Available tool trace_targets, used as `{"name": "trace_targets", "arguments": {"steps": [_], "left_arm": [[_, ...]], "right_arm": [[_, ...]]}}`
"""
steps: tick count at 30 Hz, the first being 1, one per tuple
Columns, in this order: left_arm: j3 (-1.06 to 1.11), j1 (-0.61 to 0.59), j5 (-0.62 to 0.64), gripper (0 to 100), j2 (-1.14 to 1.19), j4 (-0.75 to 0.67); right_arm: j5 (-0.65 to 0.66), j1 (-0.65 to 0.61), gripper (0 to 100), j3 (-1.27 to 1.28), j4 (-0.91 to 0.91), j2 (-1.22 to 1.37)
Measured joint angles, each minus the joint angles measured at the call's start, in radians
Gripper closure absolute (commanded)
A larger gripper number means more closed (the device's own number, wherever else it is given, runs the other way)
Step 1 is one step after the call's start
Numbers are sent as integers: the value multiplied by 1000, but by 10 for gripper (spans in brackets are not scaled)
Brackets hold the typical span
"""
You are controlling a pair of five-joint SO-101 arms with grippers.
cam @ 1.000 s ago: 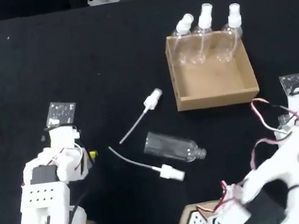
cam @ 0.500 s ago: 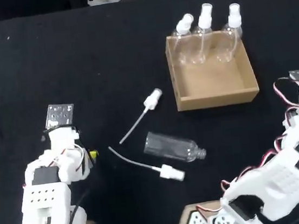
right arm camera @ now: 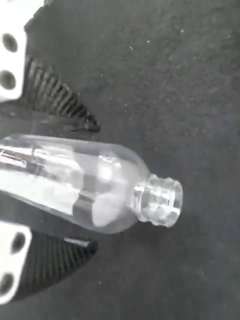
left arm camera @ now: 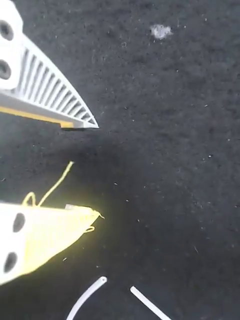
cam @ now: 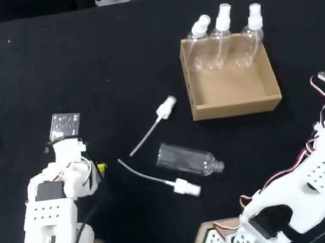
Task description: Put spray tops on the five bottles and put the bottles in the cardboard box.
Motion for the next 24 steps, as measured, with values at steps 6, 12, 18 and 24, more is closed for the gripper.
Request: {"name": "trace_targets", "arguments": {"steps": [6,12,18,24], "left_arm": [[0,0,0,754,0,0],[0,0,0,754,0,0],[0,0,0,751,0,0],[-3,17,0,750,0,-3]], "right_arm": [[0,2,833,-40,17,78],[-11,5,974,-72,17,81],[-54,5,988,-192,114,26],[-120,5,988,-219,153,-147]]}}
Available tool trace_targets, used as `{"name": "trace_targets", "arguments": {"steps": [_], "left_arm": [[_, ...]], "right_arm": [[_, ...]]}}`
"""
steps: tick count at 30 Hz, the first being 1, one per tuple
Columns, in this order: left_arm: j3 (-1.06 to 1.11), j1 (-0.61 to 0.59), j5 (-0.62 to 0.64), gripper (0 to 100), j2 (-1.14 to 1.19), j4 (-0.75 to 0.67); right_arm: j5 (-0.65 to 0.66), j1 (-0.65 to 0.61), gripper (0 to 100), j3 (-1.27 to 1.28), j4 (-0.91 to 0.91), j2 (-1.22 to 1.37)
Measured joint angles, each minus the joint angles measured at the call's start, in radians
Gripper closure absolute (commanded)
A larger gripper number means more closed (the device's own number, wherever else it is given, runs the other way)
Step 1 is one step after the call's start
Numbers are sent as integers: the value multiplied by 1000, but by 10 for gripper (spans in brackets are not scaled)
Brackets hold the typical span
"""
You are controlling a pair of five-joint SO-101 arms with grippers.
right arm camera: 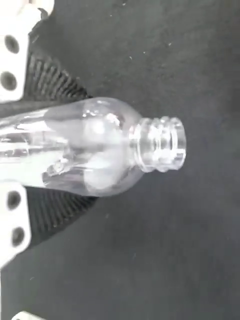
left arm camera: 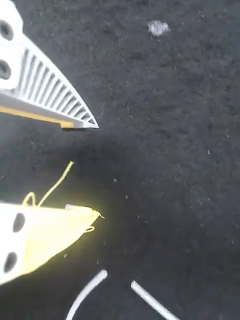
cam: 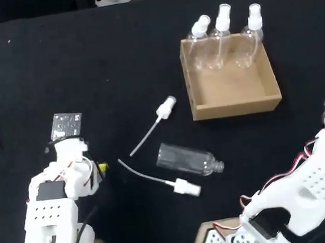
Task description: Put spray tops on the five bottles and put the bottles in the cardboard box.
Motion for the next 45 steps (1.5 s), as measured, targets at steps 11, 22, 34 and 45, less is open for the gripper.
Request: {"name": "trace_targets", "arguments": {"steps": [11,22,34,45], "left_arm": [[-293,146,0,750,87,35],[-812,364,0,754,750,55],[-1053,482,0,749,1091,-38],[-1106,489,0,749,1298,-276]], "right_arm": [[-137,35,988,94,-58,-253],[-226,35,988,675,-462,-657],[-226,35,988,1014,-649,-859],[-226,44,988,1112,-756,-861]]}}
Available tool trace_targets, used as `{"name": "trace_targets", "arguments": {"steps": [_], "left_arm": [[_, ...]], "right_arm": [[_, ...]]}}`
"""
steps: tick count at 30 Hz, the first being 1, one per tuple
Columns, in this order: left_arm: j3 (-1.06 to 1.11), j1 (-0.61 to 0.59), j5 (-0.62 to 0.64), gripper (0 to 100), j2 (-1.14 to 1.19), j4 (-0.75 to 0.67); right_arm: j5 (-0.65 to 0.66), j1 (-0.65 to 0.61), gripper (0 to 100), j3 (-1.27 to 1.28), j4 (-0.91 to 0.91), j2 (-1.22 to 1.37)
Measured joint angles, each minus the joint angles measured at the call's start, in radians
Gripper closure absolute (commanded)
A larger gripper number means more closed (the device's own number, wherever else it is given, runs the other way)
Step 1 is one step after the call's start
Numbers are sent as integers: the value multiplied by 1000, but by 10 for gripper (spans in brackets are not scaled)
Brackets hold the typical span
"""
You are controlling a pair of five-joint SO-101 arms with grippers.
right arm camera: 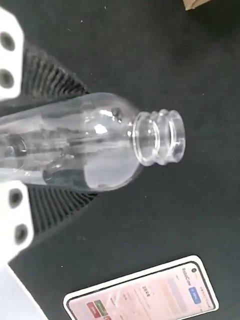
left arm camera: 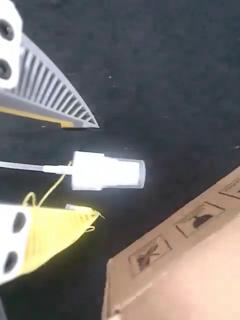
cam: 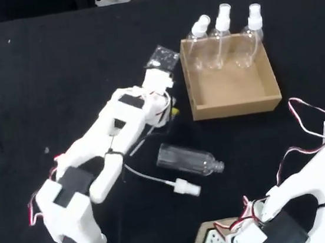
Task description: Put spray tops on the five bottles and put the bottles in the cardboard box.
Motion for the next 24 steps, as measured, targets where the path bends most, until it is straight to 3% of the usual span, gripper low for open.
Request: {"name": "trace_targets", "arguments": {"steps": [14,19,24], "left_arm": [[-350,0,0,761,275,230],[-396,8,5,967,293,288],[-410,38,5,957,293,344]], "right_arm": [[0,5,988,48,-38,0],[12,5,988,86,-38,0],[28,5,988,98,-38,0]]}}
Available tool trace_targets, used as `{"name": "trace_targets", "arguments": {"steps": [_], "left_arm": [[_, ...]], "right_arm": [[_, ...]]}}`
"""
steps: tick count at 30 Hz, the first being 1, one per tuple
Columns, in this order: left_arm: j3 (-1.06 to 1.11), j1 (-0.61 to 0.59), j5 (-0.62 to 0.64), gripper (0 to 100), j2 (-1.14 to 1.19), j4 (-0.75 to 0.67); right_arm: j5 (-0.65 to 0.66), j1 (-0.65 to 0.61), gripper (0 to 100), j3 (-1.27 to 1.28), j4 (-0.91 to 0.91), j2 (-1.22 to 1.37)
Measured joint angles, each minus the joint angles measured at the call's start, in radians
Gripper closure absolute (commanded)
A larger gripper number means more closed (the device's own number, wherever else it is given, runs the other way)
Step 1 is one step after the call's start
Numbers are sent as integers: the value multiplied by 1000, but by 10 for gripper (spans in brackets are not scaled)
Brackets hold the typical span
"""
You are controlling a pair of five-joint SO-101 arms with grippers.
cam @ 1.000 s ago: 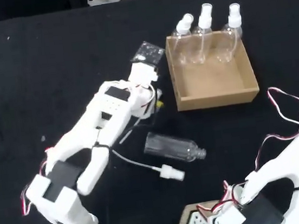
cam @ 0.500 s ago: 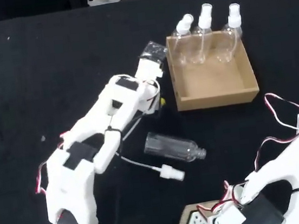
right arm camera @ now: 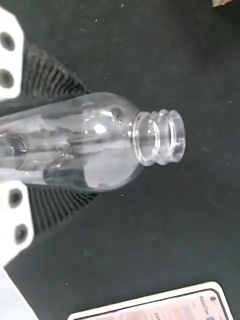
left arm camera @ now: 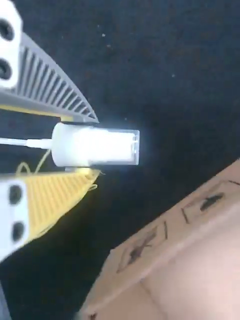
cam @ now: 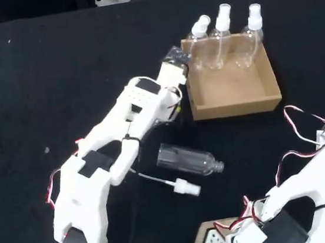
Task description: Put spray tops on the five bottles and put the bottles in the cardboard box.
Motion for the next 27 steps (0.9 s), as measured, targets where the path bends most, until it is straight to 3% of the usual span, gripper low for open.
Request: {"name": "trace_targets", "arguments": {"steps": [12,15,21,27], "left_arm": [[0,-69,0,967,-196,296],[0,-150,-8,967,-288,388],[5,-356,-164,966,-407,548],[203,-615,-379,966,-463,551]], "right_arm": [[0,0,988,95,-103,0],[0,0,988,115,-132,0],[0,0,988,115,-141,0],[0,-5,988,115,-141,0]]}}
